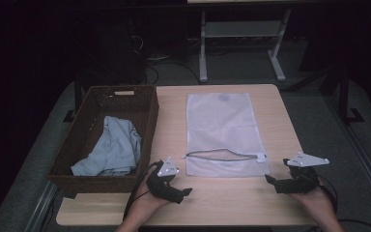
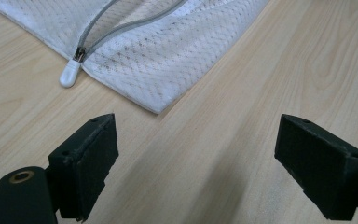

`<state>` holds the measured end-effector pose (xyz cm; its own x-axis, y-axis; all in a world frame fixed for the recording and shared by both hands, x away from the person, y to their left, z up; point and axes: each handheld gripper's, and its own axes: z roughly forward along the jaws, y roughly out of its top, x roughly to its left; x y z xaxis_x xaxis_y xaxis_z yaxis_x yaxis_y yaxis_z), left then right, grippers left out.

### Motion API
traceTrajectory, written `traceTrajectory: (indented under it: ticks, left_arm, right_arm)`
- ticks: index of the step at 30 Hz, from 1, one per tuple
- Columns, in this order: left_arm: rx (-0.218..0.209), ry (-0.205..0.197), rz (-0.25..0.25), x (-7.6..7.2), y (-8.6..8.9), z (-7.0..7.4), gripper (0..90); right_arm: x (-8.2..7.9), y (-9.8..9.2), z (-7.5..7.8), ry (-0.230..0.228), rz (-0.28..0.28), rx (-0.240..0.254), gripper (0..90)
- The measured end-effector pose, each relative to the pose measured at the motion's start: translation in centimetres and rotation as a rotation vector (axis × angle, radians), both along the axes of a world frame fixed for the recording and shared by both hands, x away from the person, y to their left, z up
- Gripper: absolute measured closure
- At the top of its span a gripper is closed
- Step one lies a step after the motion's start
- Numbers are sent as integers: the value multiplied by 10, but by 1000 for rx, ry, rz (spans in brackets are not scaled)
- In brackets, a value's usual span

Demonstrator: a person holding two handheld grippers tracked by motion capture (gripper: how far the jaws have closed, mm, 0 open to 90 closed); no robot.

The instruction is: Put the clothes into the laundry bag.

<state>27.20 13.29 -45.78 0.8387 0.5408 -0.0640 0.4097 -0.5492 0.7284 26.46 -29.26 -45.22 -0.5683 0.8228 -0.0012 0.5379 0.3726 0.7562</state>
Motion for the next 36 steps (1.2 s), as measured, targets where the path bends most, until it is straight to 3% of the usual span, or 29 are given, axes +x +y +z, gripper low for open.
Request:
traceTrajectory:
  ticks: [12, 26, 36]
  left_arm:
    - [6, 5, -5, 0, 0, 0, 128]
    - [4, 12, -7, -1, 0, -2, 128]
    - [3, 13, -9, -1, 1, -2, 129]
  right_arm:
    - [24, 5, 14, -9, 0, 32, 255]
    - [55, 14, 24, -18, 8, 70, 549]
    - [73, 22, 29, -19, 0, 37, 748]
